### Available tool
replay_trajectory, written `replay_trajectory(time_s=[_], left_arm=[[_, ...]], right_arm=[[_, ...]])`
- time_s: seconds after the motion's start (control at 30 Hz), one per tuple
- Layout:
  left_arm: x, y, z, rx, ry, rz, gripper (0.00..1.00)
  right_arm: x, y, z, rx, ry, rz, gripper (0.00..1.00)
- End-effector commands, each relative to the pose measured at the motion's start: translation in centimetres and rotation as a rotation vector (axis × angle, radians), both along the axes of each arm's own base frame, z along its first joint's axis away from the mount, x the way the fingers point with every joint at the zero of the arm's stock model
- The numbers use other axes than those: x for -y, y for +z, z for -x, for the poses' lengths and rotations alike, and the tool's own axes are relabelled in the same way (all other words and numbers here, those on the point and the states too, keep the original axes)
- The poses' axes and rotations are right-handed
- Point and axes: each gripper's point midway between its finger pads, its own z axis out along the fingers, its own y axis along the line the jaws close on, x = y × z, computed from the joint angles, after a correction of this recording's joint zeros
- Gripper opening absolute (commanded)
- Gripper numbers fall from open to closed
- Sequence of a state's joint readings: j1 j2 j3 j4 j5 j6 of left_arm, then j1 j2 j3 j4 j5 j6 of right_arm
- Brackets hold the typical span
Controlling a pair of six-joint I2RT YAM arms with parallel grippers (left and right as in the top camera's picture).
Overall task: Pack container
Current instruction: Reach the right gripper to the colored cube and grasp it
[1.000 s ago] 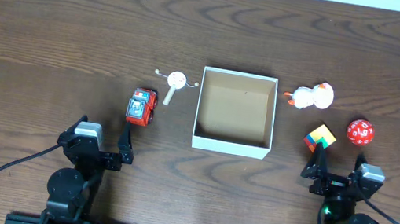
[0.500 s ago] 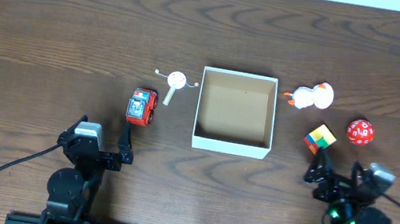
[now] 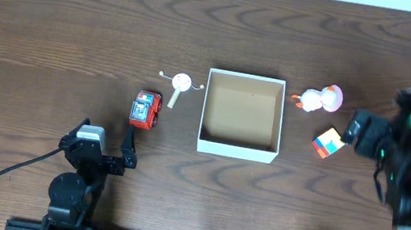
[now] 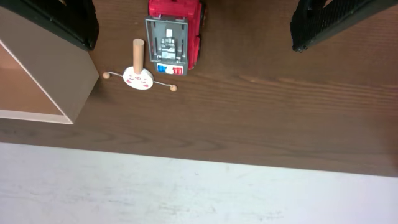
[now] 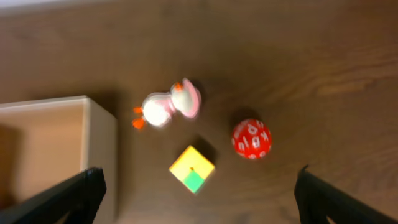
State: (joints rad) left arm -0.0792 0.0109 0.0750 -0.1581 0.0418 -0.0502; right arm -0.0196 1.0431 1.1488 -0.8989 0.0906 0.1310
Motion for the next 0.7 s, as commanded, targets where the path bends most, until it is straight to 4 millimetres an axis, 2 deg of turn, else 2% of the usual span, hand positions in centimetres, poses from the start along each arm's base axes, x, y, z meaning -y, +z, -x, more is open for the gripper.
replay_trajectory(time_s=[0.0, 0.17, 0.33, 0.43, 0.67], left_arm=[[-0.3, -0.9, 0.1, -0.028, 0.011, -0.016, 0.98], [-0.3, -0.9, 0.1, -0.028, 0.011, -0.016, 0.98], [-0.3, -0.9, 0.1, -0.028, 0.011, -0.016, 0.98], [-0.3, -0.9, 0.1, -0.028, 0.011, -0.016, 0.98], [-0.3, -0.9, 0.1, -0.028, 0.011, -0.016, 0.98]], right_arm=[[0.5, -1.5, -2.3, -0.105, 0.08, 0.087, 0.99], [0.5, -6.5, -4.6, -0.25, 0.088, 0.068, 0.99], [1.2, -11.7, -4.5, -0.441, 0.12, 0.116, 0.99], [0.2, -13.9, -4.9, -0.493, 0.199, 0.088, 0.99], [-0.2, -17.6, -6.0, -0.563, 0.277, 0.09, 0.99]])
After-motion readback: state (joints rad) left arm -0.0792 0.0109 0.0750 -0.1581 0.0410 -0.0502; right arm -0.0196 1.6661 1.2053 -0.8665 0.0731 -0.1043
